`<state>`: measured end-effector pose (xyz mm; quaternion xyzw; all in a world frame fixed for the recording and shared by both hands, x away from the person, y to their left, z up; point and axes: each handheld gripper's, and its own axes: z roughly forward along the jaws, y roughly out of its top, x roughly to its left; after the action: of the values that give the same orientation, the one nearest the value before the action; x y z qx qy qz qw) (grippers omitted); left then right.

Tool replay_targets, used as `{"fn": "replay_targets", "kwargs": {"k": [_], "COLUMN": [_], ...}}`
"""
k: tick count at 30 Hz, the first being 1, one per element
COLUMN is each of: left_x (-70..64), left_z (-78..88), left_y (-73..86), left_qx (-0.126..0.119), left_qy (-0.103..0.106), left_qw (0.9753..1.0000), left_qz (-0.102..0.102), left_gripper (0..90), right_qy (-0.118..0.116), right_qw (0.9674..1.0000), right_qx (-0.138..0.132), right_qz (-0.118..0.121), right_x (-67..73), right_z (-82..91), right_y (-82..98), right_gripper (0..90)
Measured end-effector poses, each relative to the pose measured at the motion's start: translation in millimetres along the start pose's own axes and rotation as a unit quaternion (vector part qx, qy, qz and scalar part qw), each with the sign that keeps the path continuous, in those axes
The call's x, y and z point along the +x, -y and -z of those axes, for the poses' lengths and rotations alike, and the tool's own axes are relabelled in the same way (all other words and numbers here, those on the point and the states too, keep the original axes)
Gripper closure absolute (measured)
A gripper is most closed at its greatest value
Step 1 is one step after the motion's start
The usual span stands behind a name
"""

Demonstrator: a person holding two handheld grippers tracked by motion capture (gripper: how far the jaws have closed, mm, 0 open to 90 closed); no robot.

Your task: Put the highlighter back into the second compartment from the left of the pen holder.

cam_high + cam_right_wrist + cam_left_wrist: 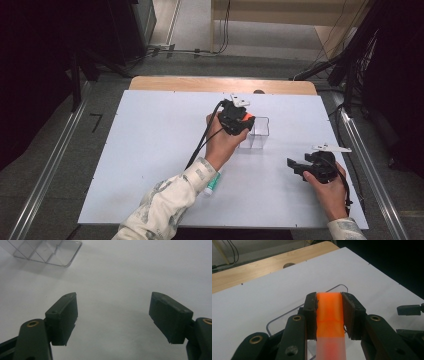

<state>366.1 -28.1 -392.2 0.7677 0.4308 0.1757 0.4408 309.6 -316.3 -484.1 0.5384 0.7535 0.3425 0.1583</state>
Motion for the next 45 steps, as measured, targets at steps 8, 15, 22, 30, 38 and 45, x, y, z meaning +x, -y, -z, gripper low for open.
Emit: {"fn": "replay_targets", "kwargs": {"k": [8, 15, 22, 30, 38, 45], "left_x": [1.7, 4.5, 4.6, 3.8, 4.3, 6.5], "left_z": [-8.3, -13.8, -19.7, -25.1, -31.0, -38.9], "left_y": [-6.6, -10.9, -14.5, -20.2, -26.2, -28.7], "left_qx": [0.004, 0.007, 0.008, 0.010, 0.011, 0.012], "left_qy": [-0.004, -0.006, -0.008, -0.010, -0.015, -0.016], "left_qw": [1.0000, 0.9999, 0.9999, 0.9998, 0.9998, 0.9996], "left_qz": [0.003, 0.007, 0.009, 0.011, 0.011, 0.018], "left_gripper": [67.3, 67.2, 67.3, 67.3, 67.3, 67.2], "right_qy": [-0.002, -0.002, -0.002, -0.003, -0.003, -0.004], "right_qw": [1.0000, 1.0000, 1.0000, 1.0000, 1.0000, 1.0000], "right_qx": [-0.001, -0.001, 0.000, 0.000, 0.000, 0.002], "right_qz": [-0.001, -0.001, 0.001, 0.001, 0.001, 0.000], "right_x": [-0.3, -0.4, -0.7, -0.7, -1.0, -0.7], "right_z": [0.4, 0.6, 0.1, -0.1, -0.1, -0.2], "right_y": [0.3, 0.4, 0.5, 0.6, 0.8, 0.8], "right_gripper": [21.8, 21.7, 21.7, 21.7, 21.7, 21.7]}}
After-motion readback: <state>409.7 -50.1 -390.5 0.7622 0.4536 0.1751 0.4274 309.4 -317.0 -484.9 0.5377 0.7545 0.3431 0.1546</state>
